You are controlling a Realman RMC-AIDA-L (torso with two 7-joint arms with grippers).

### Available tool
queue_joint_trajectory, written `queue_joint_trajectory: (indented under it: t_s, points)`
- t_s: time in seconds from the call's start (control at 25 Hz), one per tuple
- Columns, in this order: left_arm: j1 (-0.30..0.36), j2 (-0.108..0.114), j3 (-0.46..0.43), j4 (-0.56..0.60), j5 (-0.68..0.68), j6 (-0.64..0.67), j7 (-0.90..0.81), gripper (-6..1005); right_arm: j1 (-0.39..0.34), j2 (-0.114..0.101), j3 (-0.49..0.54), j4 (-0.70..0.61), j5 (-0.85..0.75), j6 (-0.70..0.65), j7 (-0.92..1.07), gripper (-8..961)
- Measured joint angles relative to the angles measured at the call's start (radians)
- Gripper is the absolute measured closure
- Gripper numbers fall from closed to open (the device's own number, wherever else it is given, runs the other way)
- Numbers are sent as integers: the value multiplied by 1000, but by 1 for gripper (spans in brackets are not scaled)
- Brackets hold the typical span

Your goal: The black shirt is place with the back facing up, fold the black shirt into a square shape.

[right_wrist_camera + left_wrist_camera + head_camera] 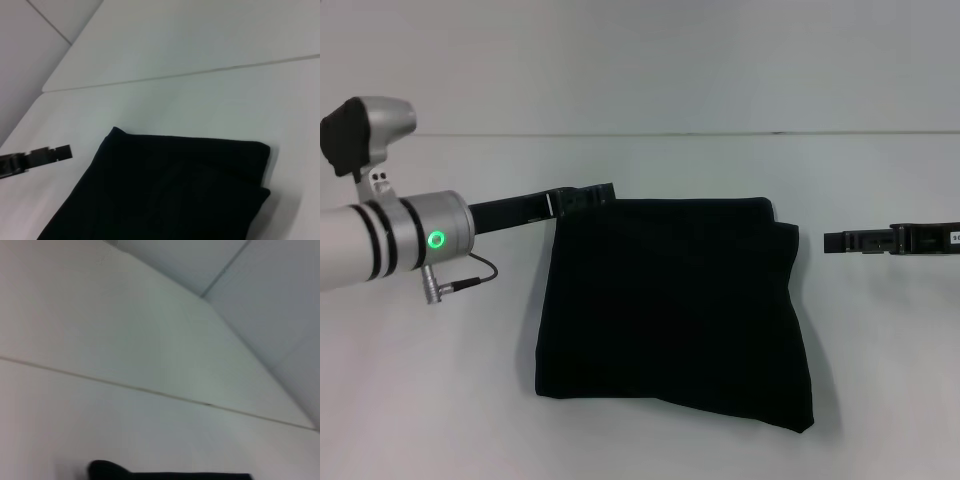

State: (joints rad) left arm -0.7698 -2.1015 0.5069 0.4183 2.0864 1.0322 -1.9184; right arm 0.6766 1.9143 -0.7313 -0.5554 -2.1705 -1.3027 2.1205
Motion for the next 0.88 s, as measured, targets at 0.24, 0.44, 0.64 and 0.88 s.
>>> queue_joint_trajectory:
  t_s: [0.24, 0.44, 0.64, 0.88]
  points:
    - [-39, -9, 159, -3, 0, -227, -113, 65, -10, 1, 0, 1, 0, 19, -2, 12]
    - [-57, -18, 225, -9, 0, -337, -133, 66, -15, 1, 0, 2, -1, 33, -2, 13]
    - [-69, -21, 258, -18, 0, -366, -133, 67, -16, 0, 0, 12, -2, 49, -2, 13]
    - [-93, -23, 297, -51, 0, -377, -134, 68, -16, 0, 0, 12, -2, 62, -2, 13]
